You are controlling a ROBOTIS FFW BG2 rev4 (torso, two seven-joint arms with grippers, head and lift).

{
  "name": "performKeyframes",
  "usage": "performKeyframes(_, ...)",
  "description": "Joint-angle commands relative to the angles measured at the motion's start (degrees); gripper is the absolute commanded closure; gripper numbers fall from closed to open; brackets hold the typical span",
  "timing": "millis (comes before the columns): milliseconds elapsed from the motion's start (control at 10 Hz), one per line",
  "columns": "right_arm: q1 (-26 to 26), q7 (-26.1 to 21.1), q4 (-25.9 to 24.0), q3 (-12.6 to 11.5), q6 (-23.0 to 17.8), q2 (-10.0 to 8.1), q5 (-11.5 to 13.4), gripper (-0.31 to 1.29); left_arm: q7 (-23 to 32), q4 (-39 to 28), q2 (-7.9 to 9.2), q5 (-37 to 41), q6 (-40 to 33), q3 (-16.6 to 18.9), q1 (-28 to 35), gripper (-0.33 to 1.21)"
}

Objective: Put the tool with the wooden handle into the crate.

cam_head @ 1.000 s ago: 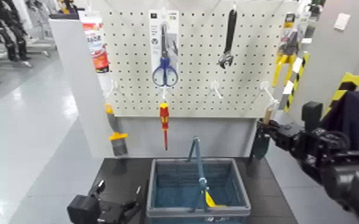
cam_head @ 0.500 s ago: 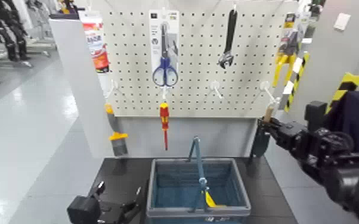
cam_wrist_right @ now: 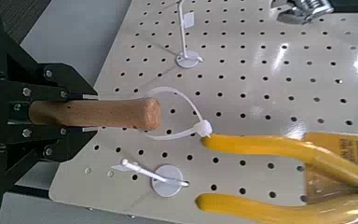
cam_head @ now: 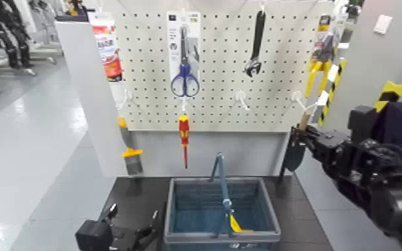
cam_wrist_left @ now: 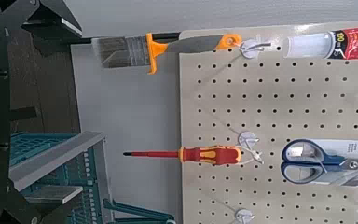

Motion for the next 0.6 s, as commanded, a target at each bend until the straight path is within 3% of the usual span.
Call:
performKeyframes(100,4.1,-0.4,-10.1,-2.9,5.7,0.65,0.3,1.25,0.0,0.0,0.0,0.0,0.0,0.0,0.0,0.13)
performKeyframes(300,6.5,-1.2,-16.5,-4.2,9.7,1.26,-1.8,1.25,-0.1,0.0,0.09,0.1,0.0,0.0,0.0,0.13)
performKeyframes(600,9.4,-2.9,-21.4,-5.9,13.9,2.49,-11.6,1.25,-0.2,-0.1,0.27,0.0,0.1,0.0,-0.1,0.13)
